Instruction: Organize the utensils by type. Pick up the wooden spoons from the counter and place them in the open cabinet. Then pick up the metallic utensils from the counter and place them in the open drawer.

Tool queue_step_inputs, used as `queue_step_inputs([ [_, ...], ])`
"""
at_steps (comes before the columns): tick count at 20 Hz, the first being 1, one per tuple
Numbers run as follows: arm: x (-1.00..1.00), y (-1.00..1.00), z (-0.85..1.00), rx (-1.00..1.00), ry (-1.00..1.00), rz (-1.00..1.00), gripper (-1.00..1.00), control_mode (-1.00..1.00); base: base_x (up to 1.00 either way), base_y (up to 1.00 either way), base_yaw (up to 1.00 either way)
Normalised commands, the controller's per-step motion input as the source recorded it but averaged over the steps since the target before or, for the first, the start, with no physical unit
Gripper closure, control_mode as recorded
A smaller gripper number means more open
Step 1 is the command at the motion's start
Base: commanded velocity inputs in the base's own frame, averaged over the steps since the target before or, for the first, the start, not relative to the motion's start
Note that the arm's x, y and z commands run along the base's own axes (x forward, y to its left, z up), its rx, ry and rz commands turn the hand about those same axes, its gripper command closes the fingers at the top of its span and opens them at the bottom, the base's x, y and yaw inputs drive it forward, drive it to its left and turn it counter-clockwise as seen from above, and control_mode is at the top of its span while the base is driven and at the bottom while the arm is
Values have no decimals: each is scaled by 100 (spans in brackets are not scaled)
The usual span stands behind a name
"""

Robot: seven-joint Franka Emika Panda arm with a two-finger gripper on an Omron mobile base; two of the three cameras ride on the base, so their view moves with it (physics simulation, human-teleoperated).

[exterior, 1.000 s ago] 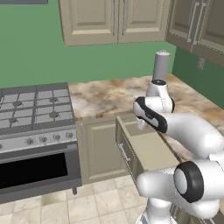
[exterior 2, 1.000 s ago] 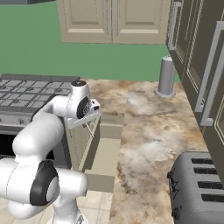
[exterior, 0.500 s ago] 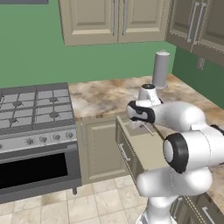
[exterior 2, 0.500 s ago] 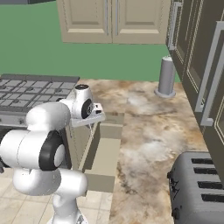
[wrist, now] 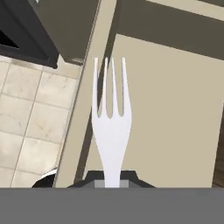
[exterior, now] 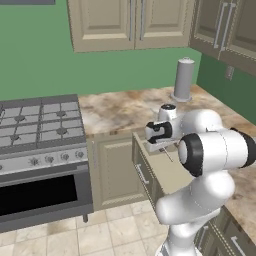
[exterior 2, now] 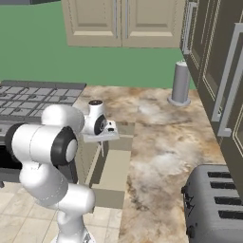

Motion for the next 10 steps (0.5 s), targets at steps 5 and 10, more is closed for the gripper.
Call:
queue_step_inputs([
  [5, 21, -5, -54, 0, 5, -11, 100, -100, 0, 0, 0],
  [10, 17, 0, -52, 0, 6, -16, 100, -100, 0, 0, 0],
])
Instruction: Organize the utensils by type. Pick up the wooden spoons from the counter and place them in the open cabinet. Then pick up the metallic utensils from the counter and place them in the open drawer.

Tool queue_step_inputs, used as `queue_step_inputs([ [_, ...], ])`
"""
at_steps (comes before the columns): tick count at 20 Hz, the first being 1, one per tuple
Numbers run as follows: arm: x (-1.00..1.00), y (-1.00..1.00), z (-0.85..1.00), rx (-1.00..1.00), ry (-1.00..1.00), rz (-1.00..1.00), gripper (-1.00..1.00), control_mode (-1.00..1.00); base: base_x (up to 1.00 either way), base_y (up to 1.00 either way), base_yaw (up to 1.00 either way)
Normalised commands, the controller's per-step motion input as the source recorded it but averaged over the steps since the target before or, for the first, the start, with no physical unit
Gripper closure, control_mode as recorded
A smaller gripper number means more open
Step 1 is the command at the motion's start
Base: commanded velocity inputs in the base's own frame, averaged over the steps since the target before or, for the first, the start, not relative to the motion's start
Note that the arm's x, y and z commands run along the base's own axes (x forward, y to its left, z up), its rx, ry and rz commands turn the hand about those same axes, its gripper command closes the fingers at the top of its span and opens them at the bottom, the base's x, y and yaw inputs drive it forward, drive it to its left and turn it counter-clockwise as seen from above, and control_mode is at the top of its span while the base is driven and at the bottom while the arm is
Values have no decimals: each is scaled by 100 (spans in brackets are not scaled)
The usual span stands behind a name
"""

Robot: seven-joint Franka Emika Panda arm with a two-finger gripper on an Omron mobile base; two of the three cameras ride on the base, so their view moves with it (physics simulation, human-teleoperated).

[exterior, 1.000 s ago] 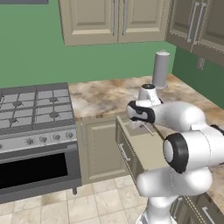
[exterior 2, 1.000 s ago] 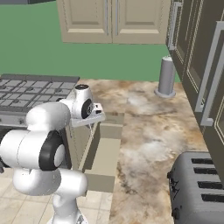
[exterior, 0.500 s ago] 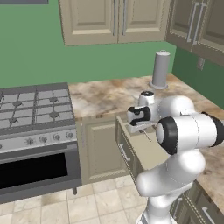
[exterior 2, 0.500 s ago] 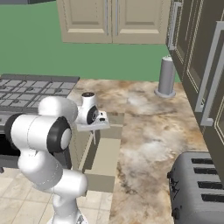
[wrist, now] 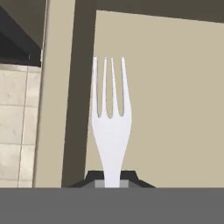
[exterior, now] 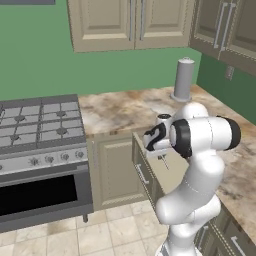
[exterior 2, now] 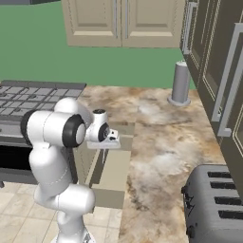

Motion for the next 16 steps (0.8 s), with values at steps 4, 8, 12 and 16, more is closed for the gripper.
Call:
queue_step_inputs([
  [4, 12, 0, -41, 3, 3, -14, 100, -100, 0, 0, 0],
  [8, 9, 0, -36, 3, 3, -13, 100, -100, 0, 0, 0],
  [12, 10, 0, -36, 1, 3, -9, 100, -100, 0, 0, 0],
  [16, 6, 0, -36, 0, 0, -6, 100, -100, 0, 0, 0],
])
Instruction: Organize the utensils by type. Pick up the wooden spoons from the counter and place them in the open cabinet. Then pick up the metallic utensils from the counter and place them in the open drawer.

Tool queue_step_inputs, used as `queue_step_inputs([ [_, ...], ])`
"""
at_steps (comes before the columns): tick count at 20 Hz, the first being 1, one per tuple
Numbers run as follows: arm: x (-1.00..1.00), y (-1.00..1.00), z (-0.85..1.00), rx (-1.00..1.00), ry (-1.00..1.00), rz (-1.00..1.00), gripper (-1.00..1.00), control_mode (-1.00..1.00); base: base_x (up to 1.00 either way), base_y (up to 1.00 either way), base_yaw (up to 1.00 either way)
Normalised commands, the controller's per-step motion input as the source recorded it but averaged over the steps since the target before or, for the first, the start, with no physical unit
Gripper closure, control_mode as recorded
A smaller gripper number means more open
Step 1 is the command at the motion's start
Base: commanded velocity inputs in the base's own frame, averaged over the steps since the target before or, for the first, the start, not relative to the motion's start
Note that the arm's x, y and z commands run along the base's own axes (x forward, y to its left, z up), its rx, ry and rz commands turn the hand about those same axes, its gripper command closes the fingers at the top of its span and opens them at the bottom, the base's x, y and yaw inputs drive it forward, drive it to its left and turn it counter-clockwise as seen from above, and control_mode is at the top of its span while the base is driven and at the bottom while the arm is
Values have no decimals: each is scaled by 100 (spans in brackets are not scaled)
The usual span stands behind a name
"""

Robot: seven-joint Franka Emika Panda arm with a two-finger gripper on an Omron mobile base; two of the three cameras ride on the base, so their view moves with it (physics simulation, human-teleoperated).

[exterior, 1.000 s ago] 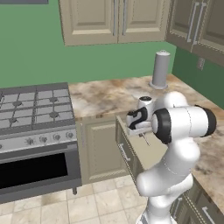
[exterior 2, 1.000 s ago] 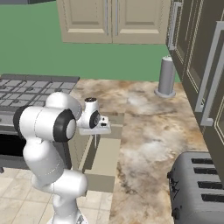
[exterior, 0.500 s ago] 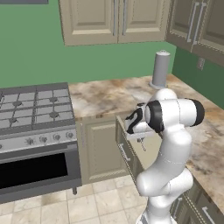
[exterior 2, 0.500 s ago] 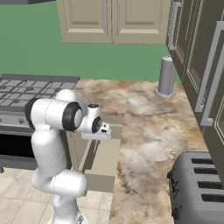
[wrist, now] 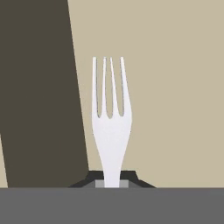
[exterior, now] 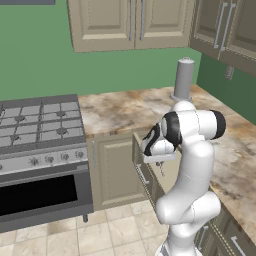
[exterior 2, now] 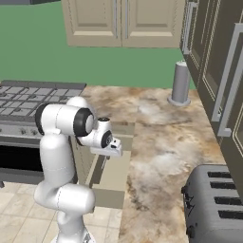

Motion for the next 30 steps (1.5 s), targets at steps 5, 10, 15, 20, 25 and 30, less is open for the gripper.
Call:
queue_step_inputs([
  [5, 8, 0, -32, 0, 0, -1, 100, -100, 0, 0, 0],
  [10, 5, 0, -32, 0, 0, 0, 100, -100, 0, 0, 0],
  [15, 0, 12, -41, 0, 3, 0, 100, -100, 0, 0, 0],
  [20, 0, 38, -46, 0, 1, -3, 100, -100, 0, 0, 0],
  [25, 0, 45, -47, 0, 0, -3, 100, -100, 0, 0, 0],
  [30, -2, 52, -47, 1, 0, -5, 100, -100, 0, 0, 0],
])
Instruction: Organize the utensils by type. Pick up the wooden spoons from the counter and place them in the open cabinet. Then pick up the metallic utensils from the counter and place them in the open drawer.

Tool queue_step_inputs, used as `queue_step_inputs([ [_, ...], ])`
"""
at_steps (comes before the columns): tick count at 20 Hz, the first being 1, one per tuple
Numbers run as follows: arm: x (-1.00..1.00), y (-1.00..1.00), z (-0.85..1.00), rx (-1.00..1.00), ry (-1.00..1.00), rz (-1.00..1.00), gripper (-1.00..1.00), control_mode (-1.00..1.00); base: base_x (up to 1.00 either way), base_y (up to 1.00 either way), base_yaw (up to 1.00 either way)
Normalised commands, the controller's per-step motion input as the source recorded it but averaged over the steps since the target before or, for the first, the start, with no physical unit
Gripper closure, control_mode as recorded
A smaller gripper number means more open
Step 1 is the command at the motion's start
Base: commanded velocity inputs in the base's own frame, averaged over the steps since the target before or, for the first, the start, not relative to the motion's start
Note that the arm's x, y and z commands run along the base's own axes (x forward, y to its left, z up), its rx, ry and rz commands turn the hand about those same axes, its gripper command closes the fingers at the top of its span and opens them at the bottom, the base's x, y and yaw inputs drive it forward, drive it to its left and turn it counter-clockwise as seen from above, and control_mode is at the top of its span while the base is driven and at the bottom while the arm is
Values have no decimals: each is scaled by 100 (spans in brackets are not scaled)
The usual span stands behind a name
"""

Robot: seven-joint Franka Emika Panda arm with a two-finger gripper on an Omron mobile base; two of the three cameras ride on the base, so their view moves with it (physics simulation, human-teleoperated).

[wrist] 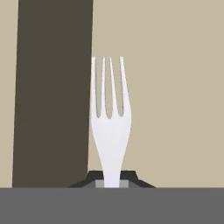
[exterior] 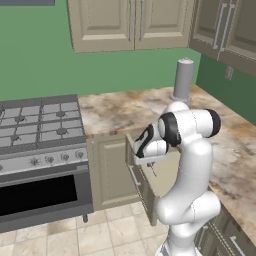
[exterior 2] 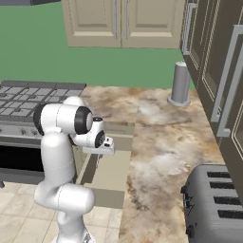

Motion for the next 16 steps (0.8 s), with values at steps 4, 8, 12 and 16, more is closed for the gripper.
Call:
queue_step_inputs([
  [4, 0, 57, -47, 0, 0, -7, 100, -100, 0, 0, 0],
  [8, 0, 58, -46, 0, 0, -7, 100, -100, 0, 0, 0],
  [12, 0, 54, -42, 0, 0, -8, 100, -100, 0, 0, 0],
  [16, 0, 53, -39, 1, 0, -8, 100, -100, 0, 0, 0],
])
